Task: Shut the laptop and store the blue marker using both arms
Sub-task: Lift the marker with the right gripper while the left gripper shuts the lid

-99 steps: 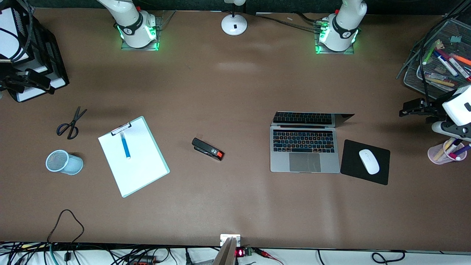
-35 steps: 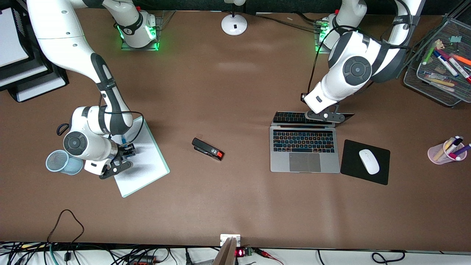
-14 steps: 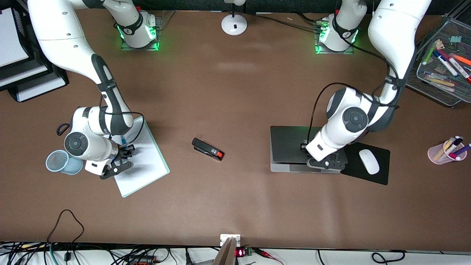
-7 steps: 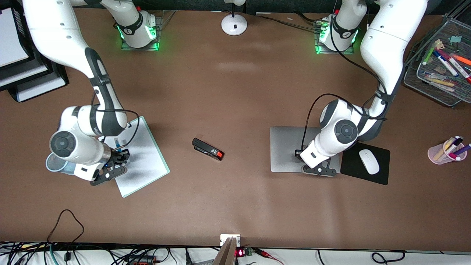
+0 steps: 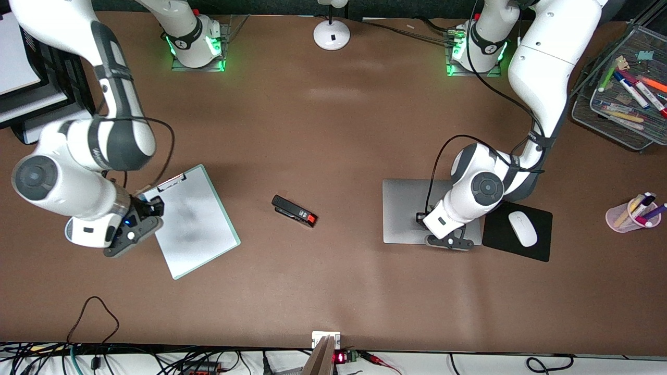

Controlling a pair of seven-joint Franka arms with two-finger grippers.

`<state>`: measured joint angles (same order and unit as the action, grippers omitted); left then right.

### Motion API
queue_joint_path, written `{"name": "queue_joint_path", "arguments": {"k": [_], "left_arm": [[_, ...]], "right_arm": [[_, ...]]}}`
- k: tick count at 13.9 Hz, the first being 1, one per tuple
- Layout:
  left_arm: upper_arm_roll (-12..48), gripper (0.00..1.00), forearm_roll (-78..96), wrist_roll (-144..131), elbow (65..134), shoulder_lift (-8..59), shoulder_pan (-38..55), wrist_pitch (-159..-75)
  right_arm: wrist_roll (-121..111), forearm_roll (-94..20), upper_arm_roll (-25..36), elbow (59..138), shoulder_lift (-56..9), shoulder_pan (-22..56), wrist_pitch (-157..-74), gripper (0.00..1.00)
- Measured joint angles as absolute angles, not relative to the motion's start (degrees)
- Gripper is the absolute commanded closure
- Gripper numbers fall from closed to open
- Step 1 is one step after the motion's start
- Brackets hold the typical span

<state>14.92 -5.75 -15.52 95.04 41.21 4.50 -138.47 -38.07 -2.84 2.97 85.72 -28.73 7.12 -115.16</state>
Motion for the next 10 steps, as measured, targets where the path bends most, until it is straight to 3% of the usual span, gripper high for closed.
{"name": "queue_joint_path", "arguments": {"k": [4,6,7,8,9,10], "left_arm": [[14.90,0.98,-5.79,-15.52,91.85,37.53,4.26,-129.35],[14.93,0.87,-5.80,-15.52,89.54,33.71,4.26,-120.66],[14.94,0.62,-5.81,-15.51,88.21,31.85,4.26,-116.07],[14.95,0.22,-5.82,-15.27,86.77,30.16,4.26,-111.45],[14.96,0.06,-5.83,-14.69,85.33,28.69,4.26,-107.11],[14.95,0.00,-5.83,-13.99,83.96,27.42,4.26,-103.20]], "right_arm": [[-54.90,-10.42,3.17,85.86,-28.55,1.30,-115.00,1.00],[-62.98,-14.24,3.20,85.88,-28.58,-1.38,-114.76,1.00],[-66.69,-16.26,3.20,85.87,-28.58,-2.43,-114.32,1.00],[-70.41,-18.42,3.20,85.78,-28.58,-3.43,-113.58,1.00],[-74.21,-20.57,3.21,85.61,-28.57,-4.43,-112.85,1.00],[-78.14,-22.58,3.22,85.35,-28.56,-5.51,-112.15,1.00]]}}
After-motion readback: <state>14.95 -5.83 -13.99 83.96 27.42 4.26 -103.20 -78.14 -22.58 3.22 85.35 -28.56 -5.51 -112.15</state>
